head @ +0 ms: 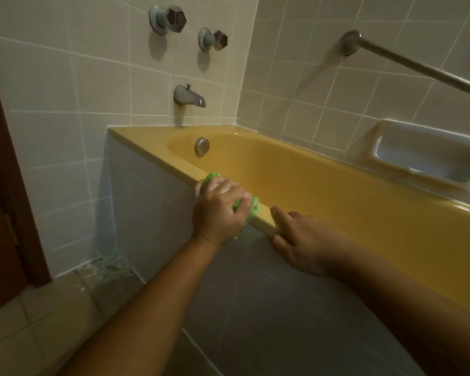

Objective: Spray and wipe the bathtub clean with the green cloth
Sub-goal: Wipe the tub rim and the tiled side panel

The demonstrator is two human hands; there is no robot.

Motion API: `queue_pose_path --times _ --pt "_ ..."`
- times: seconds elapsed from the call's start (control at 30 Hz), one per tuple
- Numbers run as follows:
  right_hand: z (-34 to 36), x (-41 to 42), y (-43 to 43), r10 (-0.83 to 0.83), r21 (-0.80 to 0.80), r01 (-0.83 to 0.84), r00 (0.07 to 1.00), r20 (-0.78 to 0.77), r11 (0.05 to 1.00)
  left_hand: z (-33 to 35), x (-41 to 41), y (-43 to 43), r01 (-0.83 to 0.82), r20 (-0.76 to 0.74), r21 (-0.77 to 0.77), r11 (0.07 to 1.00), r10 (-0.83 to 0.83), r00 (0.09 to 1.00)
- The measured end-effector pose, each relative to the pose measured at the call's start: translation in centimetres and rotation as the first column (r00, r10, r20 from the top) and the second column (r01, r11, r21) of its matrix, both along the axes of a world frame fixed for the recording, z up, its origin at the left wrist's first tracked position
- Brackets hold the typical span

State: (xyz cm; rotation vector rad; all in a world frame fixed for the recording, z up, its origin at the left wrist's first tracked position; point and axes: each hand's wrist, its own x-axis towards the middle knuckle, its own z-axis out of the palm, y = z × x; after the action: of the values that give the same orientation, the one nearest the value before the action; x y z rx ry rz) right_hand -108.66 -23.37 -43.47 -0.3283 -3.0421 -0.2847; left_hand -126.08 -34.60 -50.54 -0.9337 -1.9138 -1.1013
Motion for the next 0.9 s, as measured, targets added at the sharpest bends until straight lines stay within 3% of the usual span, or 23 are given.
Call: queue_pose_path --times 0.1,0.27,0.43,0.67,0.83,0.9 --pt "0.3 -2.5 -1.1 0.0 0.008 0.0 1.0 0.006 1.0 0.1 -2.2 -0.5 -0.039 0.08 -0.009 0.999 0.039 0.996" --pt "0.4 -4.8 -2.0 -0.015 -0.002 0.015 1.0 0.006 1.0 -0.5 -4.3 -1.2 0.028 -0.034 -0.005 1.0 -0.029 0.999" --pt "0.2 -3.8 -1.6 0.03 0.008 -0.03 0.999 -0.013 1.0 0.3 -5.9 -1.3 -0.096 0.072 0.04 0.995 0.093 0.993" --pt "0.0 -4.5 -1.4 0.047 -0.036 -0.048 0.998 -0.029 0.998 -0.2 -4.4 -1.4 0.016 -0.082 -0.067 0.998 -0.022 0.996" --pt "0.1 -6.2 -1.9 0.027 -0.032 -0.027 1.0 -0.01 0.999 0.8 -6.6 -1.7 -0.079 0.079 -0.018 0.997 0.08 0.994" --pt "-0.2 -7.3 -1.9 0.031 -0.04 -0.032 0.999 -0.028 0.999 0.5 -5.2 -1.5 -0.055 0.033 -0.081 0.995 0.058 0.998"
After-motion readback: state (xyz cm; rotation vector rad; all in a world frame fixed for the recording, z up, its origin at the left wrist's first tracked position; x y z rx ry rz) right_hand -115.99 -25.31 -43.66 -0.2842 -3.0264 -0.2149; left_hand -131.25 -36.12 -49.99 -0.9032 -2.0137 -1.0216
